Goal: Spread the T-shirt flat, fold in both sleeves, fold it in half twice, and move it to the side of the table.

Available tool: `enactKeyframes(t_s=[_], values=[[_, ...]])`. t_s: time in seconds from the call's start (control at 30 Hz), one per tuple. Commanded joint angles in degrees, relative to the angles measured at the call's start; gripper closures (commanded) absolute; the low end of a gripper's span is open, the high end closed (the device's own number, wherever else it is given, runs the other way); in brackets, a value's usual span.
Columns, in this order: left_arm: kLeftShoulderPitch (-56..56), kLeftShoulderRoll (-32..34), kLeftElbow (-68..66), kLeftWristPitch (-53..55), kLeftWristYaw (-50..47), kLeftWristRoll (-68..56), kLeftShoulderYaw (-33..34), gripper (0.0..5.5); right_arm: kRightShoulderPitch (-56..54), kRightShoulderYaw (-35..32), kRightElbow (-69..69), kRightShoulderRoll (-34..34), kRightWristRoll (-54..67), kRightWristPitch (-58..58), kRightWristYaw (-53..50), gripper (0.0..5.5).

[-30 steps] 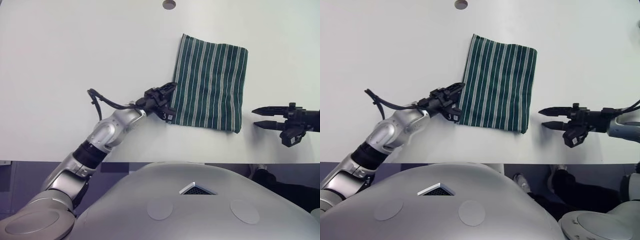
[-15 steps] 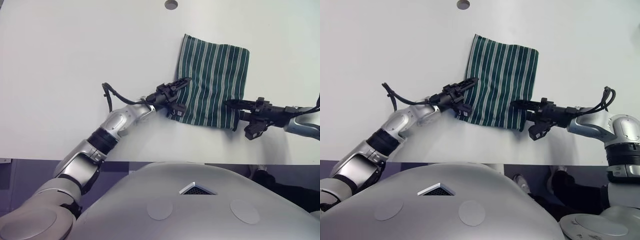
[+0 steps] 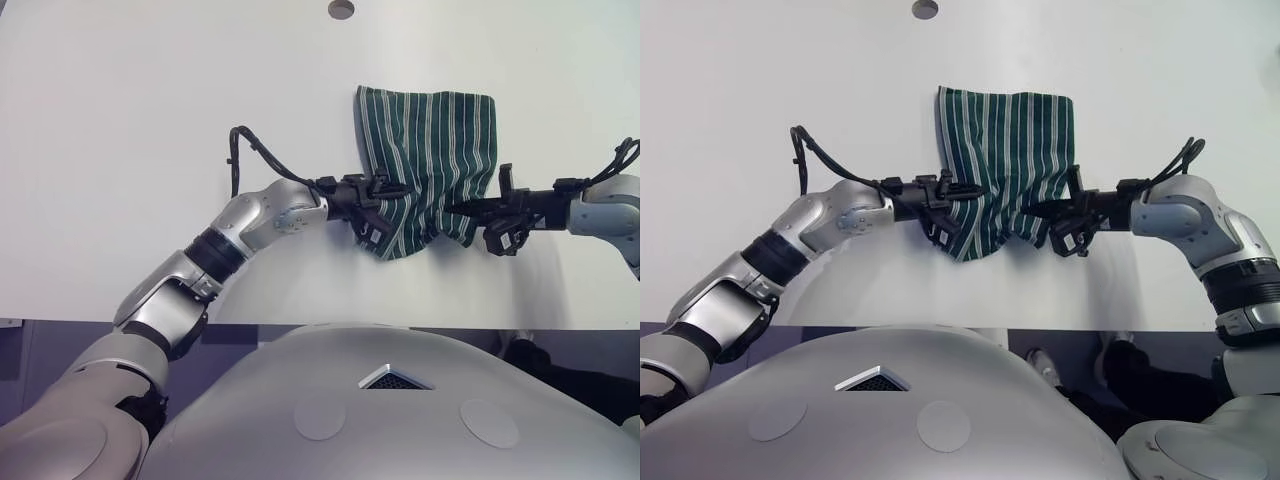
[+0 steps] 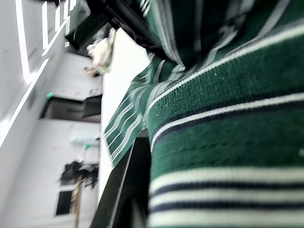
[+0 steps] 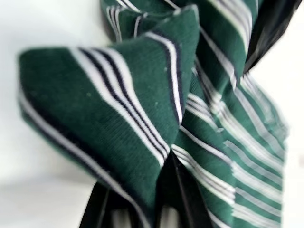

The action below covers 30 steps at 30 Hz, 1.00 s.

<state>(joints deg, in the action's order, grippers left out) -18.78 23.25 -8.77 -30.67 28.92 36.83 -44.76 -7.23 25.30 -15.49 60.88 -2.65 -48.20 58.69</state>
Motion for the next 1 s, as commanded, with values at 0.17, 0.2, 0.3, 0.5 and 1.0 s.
enactKeyframes(t_s=[0.17, 0.2, 0.3, 0.5, 1.0], values=[[17.72, 15.88, -4.85, 0.70, 26.29, -15.78, -9.21, 5.43, -5.51, 9.98, 14.63, 13.09, 27.20, 32.00, 33.80, 5.32], [18.65, 16.15, -4.12, 2.14, 29.71, -21.98, -9.02, 5.43, -6.91, 11.55, 14.55, 12.45, 28.86, 35.01, 33.80, 5.32], [20.90, 17.13, 1.55, 10.54, 38.91, -40.60, -7.20, 5.44, -9.95, 12.22, 13.86, 8.67, 33.93, 47.13, 33.80, 5.32], [21.99, 23.77, 16.83, 35.32, 42.90, -72.26, 8.20, 5.47, -9.36, 4.04, 8.28, 1.07, 38.81, 67.05, 29.79, 5.33], [16.34, 15.53, 35.29, 76.03, 5.35, -92.25, 24.68, 5.48, 4.04, -11.37, 6.38, -13.70, 35.46, 74.58, 9.66, 5.34]])
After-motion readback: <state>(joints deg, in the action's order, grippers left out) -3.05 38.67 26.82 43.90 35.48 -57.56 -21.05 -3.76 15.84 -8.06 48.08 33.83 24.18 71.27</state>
